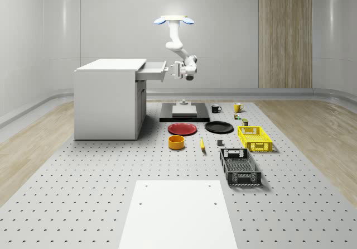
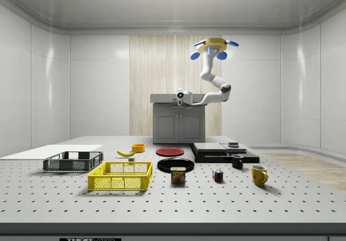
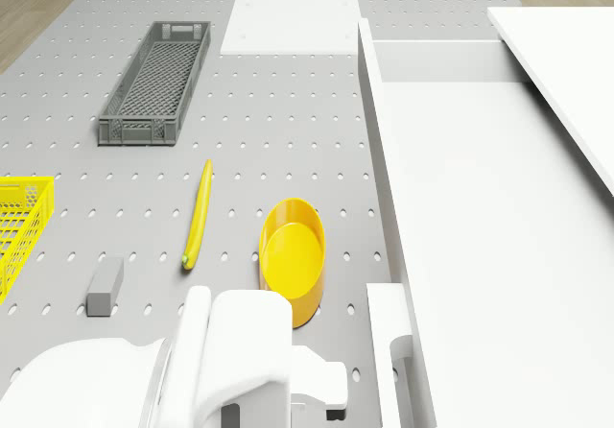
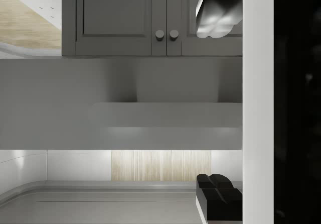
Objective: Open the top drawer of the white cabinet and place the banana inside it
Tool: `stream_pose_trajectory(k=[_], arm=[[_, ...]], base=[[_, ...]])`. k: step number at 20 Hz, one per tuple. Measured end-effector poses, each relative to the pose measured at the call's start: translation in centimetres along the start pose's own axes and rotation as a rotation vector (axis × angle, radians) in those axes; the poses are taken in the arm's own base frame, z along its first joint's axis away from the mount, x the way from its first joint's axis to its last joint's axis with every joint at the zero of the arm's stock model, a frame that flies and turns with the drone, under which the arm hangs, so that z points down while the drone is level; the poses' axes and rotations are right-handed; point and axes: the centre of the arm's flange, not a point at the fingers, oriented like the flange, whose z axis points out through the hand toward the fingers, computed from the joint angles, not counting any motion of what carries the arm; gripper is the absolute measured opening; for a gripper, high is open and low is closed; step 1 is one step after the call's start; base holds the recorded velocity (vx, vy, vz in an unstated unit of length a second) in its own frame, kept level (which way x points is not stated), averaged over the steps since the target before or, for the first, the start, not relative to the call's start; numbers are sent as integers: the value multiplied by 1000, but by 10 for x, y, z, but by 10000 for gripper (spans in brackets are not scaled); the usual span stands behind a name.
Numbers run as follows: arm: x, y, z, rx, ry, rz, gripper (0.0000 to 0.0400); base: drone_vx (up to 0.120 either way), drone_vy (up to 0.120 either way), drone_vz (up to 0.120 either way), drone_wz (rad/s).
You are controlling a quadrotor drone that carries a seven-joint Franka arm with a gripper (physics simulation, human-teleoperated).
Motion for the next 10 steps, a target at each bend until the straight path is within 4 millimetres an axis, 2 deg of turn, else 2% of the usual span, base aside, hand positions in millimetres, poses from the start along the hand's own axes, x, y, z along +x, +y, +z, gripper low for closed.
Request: stream_pose_trajectory(k=[10], arm=[[0, 0, 0, 0, 0, 0, 400]], base=[[120, 120, 0, 0]])
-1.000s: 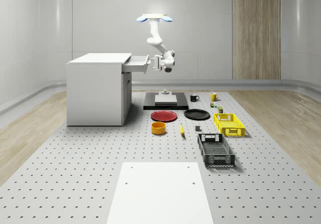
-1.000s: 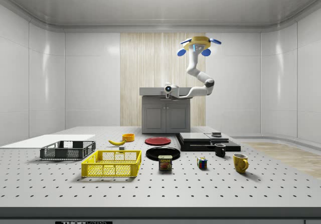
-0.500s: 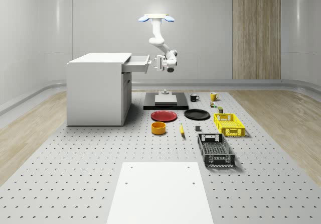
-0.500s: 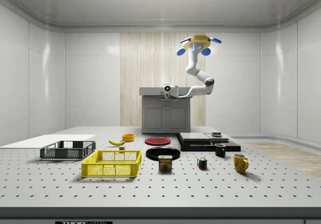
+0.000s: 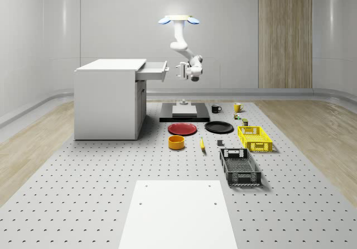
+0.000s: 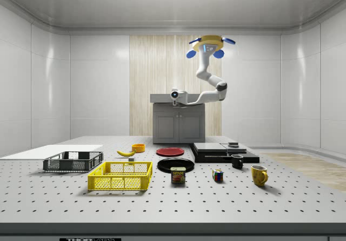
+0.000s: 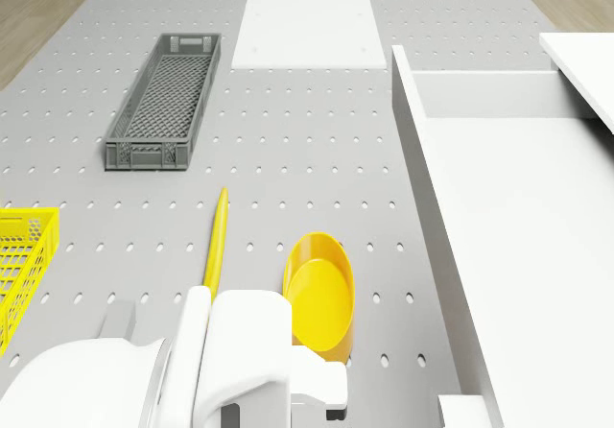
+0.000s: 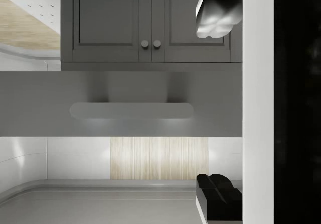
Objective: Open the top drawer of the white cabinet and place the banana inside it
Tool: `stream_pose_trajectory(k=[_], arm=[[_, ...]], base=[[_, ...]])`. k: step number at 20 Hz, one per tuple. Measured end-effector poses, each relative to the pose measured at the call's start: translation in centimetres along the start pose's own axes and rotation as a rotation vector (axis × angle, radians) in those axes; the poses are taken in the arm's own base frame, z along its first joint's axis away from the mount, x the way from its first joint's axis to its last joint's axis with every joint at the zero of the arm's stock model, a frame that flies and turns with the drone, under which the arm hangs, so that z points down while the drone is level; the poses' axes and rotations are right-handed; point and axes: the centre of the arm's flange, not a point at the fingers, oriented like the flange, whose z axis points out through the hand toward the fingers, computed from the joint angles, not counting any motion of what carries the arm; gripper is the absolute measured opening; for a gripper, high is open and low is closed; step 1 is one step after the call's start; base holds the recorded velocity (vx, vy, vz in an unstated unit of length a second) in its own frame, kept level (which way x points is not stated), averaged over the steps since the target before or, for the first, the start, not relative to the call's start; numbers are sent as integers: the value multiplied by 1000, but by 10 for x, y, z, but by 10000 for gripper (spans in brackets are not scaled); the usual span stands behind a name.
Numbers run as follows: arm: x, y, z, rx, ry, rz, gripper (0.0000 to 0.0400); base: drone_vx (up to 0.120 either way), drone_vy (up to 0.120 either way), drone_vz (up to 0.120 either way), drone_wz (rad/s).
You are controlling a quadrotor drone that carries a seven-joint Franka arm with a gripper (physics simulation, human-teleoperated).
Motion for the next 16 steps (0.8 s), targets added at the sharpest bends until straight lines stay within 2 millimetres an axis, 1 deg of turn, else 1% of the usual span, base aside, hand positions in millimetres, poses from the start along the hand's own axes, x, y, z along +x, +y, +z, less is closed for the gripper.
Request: stream_pose_trajectory(k=[5, 6, 7, 9, 11, 13, 16], arm=[[0, 0, 0, 0, 0, 0, 400], [-1, 1, -5, 35, -36, 4, 400], [8, 10, -6, 140, -147, 8, 400], [31, 32, 8, 371, -380, 2, 400], [48, 49, 27, 567, -578, -1, 400], [58, 59, 46, 720, -731, -3, 400], [66, 66, 67, 878, -887, -3, 400]], base=[[120, 120, 0, 0], [120, 120, 0, 0], [120, 120, 0, 0], [120, 120, 0, 0], [120, 120, -120, 0], [120, 120, -120, 0], [120, 120, -120, 0]])
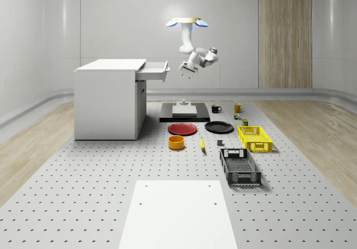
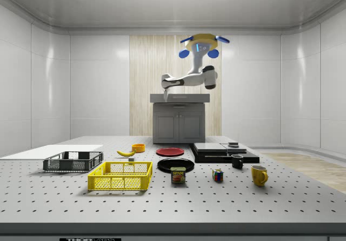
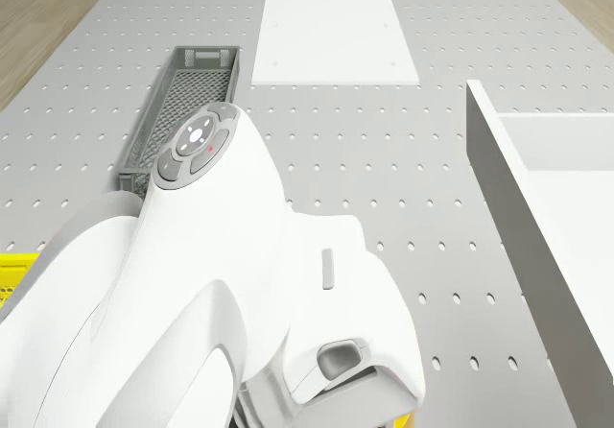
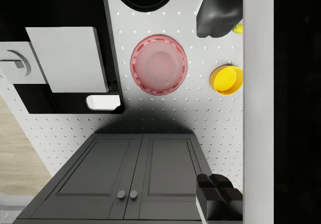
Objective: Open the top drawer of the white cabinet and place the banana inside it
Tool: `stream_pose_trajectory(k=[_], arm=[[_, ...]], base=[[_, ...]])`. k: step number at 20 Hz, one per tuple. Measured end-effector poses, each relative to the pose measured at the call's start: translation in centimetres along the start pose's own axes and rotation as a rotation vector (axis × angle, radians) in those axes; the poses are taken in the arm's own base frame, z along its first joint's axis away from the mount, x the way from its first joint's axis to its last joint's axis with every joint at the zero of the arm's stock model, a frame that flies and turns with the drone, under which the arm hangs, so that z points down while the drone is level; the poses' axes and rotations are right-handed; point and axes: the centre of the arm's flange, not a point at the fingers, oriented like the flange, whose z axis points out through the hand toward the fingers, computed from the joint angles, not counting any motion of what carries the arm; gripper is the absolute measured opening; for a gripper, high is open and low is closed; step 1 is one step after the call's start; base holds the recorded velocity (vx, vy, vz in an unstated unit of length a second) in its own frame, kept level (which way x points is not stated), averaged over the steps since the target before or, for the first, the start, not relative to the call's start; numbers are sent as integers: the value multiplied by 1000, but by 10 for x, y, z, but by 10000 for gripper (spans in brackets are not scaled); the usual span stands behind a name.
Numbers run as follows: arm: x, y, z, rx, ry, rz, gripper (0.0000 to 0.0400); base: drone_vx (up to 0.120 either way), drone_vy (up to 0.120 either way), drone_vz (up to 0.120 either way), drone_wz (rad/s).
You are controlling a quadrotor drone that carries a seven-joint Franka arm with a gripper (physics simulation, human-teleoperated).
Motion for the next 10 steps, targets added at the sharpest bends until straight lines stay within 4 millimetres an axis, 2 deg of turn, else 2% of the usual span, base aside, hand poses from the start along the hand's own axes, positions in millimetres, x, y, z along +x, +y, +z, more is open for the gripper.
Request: stream_pose_trajectory(k=[4, 10], arm=[[12, 12, 1, 118, -114, -1, 400], [20, 20, 2, 194, -186, -2, 400]], base=[[120, 120, -120, 0], [120, 120, -120, 0]])
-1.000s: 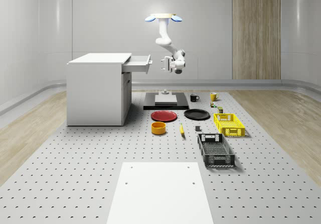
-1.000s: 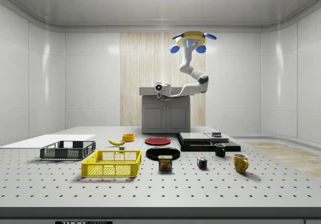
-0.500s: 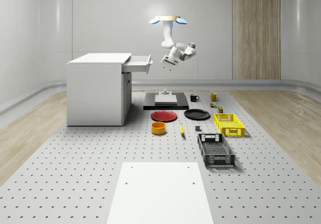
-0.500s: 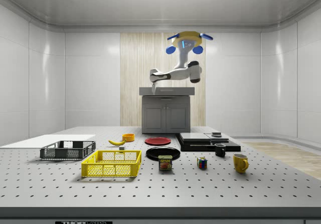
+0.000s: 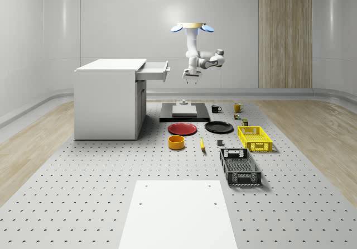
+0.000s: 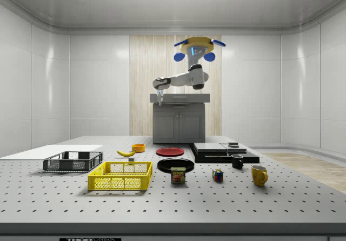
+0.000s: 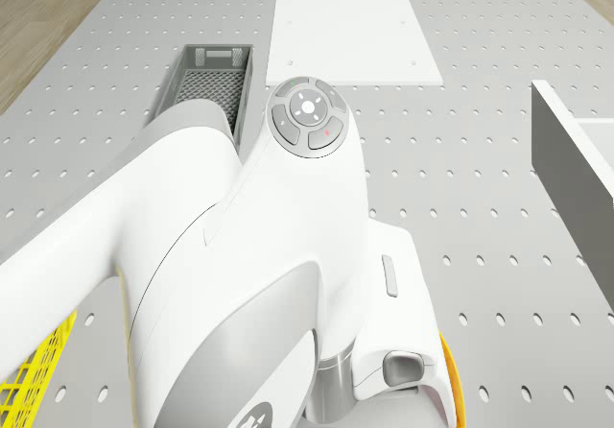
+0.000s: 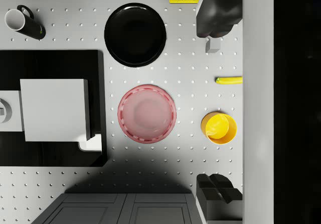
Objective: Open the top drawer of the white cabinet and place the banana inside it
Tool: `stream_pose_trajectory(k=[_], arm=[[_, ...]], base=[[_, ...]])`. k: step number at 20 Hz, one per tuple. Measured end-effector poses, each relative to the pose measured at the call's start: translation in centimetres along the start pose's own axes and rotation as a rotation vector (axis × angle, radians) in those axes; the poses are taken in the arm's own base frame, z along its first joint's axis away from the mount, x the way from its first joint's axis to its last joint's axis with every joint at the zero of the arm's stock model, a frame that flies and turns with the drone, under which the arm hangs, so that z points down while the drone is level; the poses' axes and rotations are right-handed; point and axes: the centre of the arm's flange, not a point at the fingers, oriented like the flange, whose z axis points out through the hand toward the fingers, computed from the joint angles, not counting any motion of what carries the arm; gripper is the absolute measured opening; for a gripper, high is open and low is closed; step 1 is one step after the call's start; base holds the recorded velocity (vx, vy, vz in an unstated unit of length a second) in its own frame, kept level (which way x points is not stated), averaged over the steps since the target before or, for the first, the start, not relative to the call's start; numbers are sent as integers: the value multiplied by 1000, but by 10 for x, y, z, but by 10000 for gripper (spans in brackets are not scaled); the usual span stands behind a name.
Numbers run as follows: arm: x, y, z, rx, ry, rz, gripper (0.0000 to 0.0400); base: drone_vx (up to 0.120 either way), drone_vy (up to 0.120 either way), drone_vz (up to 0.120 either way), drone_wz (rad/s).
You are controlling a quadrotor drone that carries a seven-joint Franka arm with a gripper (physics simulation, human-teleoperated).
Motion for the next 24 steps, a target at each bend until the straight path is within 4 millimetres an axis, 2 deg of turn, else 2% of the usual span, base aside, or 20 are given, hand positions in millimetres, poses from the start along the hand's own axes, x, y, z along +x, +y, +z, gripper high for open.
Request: stream_pose_trajectory(k=[4, 7, 9, 14, 24], arm=[[2, 2, 0, 20, -19, 0, 400], [3, 3, 0, 28, -26, 0, 400], [3, 3, 0, 31, -29, -1, 400], [4, 4, 0, 36, -33, -1, 400], [4, 4, 0, 38, -36, -1, 400]], base=[[120, 120, -120, 0], [120, 120, -13, 0], [120, 100, -120, 0], [24, 0, -120, 0], [120, 0, -120, 0]])
